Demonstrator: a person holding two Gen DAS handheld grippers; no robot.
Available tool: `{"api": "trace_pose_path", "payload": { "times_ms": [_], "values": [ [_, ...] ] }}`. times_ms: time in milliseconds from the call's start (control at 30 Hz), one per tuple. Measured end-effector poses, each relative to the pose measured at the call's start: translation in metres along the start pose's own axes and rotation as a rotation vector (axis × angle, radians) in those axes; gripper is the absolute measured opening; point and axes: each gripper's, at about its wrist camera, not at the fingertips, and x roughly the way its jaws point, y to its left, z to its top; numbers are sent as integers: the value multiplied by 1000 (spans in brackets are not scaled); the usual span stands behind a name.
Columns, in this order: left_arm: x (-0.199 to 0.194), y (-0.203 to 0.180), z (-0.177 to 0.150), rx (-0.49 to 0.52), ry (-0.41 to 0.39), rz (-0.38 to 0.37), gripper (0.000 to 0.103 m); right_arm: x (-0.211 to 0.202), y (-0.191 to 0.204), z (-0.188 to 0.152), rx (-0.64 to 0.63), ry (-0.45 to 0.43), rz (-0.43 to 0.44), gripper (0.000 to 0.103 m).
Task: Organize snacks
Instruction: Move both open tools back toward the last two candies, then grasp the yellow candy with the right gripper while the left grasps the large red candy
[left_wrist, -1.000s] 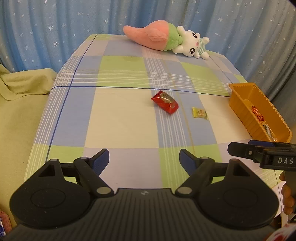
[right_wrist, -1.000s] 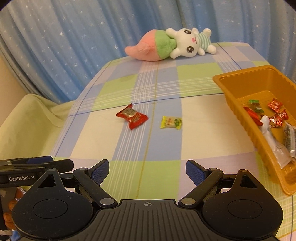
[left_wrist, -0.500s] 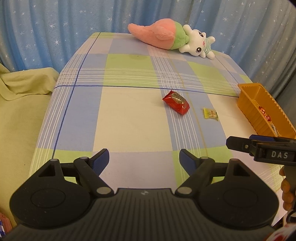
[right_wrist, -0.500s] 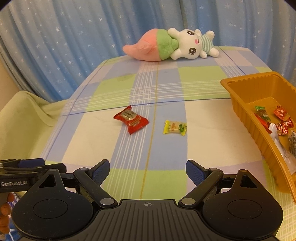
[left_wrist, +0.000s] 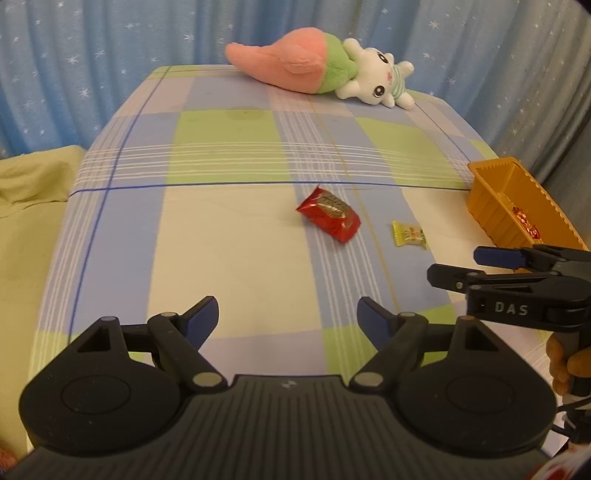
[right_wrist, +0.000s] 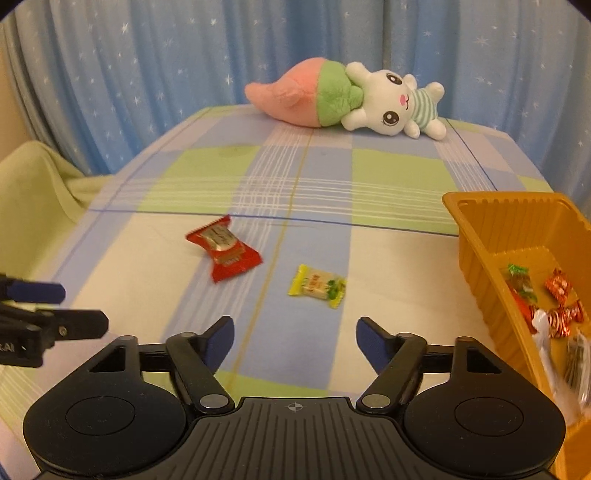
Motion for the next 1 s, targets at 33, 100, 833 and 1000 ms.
{"api": "trace_pose_path", "payload": {
  "times_ms": [33, 100, 833, 1000],
  "values": [
    [4, -2, 2, 4, 3, -3, 80, 3, -3, 0, -7, 1, -1, 71],
    [11, -6, 6, 10, 10, -7, 80, 10, -8, 1, -28, 4, -7, 69],
    [72, -33, 43, 47, 65, -27, 73, 73, -24, 24, -295, 20, 84, 43],
    [80, -34, 49, 43, 66, -31, 71, 80, -27, 33, -258, 26, 112, 30]
  ]
}}
